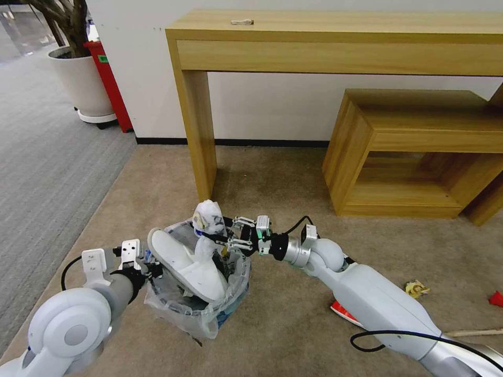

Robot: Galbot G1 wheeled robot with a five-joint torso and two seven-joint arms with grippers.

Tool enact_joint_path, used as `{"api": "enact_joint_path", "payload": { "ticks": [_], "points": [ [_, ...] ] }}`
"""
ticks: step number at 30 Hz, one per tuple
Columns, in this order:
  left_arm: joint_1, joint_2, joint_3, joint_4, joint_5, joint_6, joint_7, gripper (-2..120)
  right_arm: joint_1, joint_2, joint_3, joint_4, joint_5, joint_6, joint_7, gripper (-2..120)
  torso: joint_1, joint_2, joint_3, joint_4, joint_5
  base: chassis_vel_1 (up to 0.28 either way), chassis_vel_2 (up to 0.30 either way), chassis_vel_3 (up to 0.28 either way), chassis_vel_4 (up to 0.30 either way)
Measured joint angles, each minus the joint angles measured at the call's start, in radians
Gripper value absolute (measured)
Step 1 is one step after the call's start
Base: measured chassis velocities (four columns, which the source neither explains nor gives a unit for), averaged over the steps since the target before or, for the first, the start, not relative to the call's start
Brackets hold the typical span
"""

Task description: Pick up the trash bin and place the garbage on the floor into it.

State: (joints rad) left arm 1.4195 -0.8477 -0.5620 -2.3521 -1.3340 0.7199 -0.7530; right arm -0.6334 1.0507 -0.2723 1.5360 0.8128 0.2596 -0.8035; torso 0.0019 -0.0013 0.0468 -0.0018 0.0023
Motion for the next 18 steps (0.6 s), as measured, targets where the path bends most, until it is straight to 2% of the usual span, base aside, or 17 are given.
{"api": "enact_joint_path", "payload": {
  "ticks": [2,4,8,11,18],
  "points": [
    [0.000,0.000,0.000,0.000,0.000,0.000,0.000,0,0.000,-0.001,0.001,0.000,0.000,-0.001,0.000,67,0.000,0.000,0.000,0.0000,0.0000,0.000,0.000,0.000,0.000],
    [0.002,-0.002,-0.001,-0.004,0.001,0.000,0.000,0,-0.001,-0.005,0.003,0.002,0.000,-0.004,0.000,79,0.000,0.000,0.000,0.0000,0.0000,0.000,0.000,0.000,0.000],
    [0.003,-0.002,-0.001,-0.006,0.001,0.000,0.000,0,-0.002,-0.006,0.003,0.004,-0.001,-0.007,-0.001,88,0.000,0.000,0.000,0.0000,0.0000,0.000,0.000,0.000,0.000],
    [0.004,-0.002,-0.003,-0.006,0.001,0.000,0.000,0,-0.003,-0.008,0.003,0.005,-0.004,-0.011,-0.010,100,0.000,0.000,0.000,0.0000,0.0000,0.000,0.000,0.000,0.000],
    [0.003,-0.002,-0.003,-0.007,0.000,0.000,0.000,0,0.000,-0.019,0.014,0.016,-0.054,-0.036,-0.019,100,0.000,0.000,0.000,0.0000,0.0000,0.000,0.000,0.000,0.000]
  ]
}}
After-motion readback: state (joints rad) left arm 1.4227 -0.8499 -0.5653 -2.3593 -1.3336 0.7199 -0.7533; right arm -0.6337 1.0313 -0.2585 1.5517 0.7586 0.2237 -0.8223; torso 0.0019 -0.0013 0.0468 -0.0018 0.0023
